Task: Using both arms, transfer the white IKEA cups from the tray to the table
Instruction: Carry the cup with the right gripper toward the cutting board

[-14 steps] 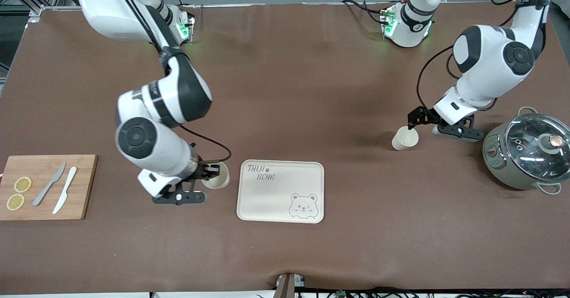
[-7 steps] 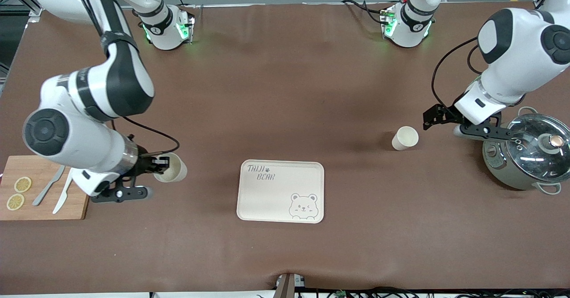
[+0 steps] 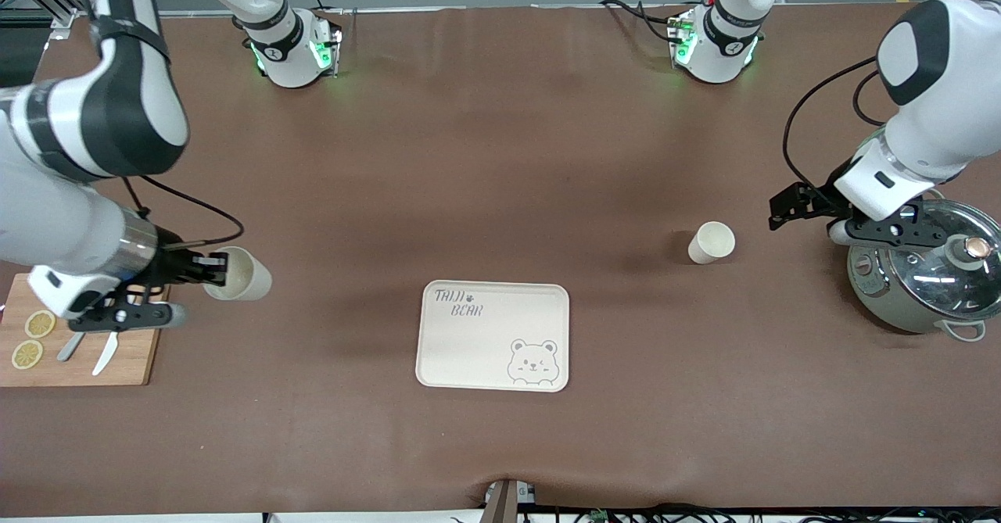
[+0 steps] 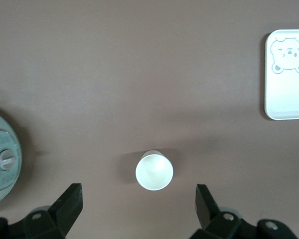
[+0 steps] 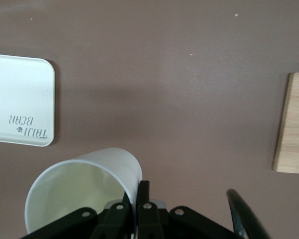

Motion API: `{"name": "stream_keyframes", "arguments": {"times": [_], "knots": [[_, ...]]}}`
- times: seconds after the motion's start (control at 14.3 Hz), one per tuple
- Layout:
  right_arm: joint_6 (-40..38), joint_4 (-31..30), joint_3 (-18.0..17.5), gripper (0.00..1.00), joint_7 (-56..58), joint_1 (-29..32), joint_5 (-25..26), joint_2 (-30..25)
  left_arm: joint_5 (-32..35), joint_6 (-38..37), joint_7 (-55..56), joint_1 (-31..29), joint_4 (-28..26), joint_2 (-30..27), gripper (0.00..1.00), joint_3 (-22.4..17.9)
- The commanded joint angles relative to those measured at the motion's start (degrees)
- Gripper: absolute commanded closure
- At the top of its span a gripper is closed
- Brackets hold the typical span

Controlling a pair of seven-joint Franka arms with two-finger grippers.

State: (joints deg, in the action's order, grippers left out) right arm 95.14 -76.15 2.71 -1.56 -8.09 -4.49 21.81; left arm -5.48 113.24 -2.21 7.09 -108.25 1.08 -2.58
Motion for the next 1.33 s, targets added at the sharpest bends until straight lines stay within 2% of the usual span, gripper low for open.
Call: {"name": "stream_keyframes", "arguments": {"times": [0.0,0.49,1.05,1.26], "knots": [[0.40,-5.15,-0.95,1.00,3.40,3.77,-0.69,-4.85,2.05,-4.07,0.80,-1.03,3.30,0.33,0.00,0.12],[3.90,-8.92,-0.86,1.00,12.98,11.77,-0.78,-4.59,2.05,-6.35,3.44,-1.11,7.26,0.15,0.00,-0.14],[18.49,-20.69,-0.86,1.00,13.08,11.78,-0.60,-3.89,2.58,-16.10,3.62,-3.14,17.27,0.24,0.00,0.47],[20.61,-21.50,-0.86,1.00,12.99,11.34,-0.60,-1.87,2.58,-18.75,3.62,-3.05,20.00,0.24,0.00,0.91]]}}
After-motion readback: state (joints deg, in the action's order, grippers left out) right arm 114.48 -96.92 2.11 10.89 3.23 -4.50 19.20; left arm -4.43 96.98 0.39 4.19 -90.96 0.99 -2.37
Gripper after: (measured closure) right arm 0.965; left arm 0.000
